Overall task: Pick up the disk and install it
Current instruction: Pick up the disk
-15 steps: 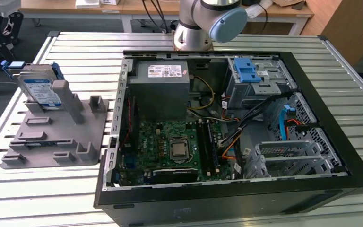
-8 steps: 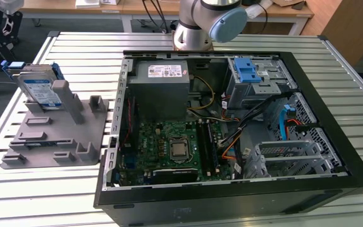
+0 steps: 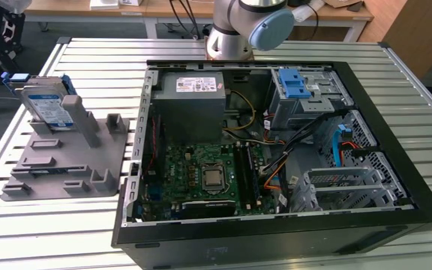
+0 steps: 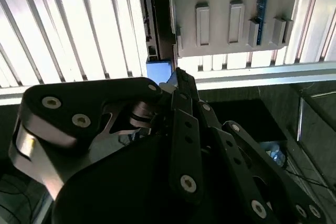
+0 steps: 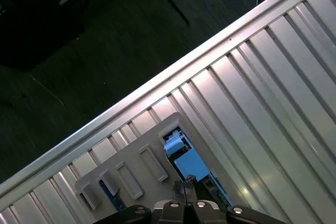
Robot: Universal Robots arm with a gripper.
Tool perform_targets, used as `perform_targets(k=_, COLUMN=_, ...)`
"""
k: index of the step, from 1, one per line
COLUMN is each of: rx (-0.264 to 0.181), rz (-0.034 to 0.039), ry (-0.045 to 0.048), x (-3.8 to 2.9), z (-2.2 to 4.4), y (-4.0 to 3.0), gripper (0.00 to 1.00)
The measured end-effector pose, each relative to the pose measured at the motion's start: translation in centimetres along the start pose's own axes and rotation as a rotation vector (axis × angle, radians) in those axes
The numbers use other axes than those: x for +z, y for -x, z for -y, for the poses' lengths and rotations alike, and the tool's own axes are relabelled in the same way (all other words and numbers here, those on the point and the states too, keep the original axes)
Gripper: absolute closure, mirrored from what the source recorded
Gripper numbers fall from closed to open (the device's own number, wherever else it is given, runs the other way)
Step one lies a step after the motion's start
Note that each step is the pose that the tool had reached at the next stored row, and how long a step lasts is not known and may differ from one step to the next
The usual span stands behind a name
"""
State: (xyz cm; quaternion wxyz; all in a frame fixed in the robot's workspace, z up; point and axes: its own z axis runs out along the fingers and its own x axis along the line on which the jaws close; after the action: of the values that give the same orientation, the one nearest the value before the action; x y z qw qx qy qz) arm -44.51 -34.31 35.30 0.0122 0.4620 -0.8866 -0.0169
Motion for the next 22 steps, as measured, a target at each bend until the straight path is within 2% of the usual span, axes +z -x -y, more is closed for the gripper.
perform_targets(k=22, rx=-0.352, rz=-0.0105, ry=-0.0020, x=0.16, z=0.01, y=0.00, gripper=0.89)
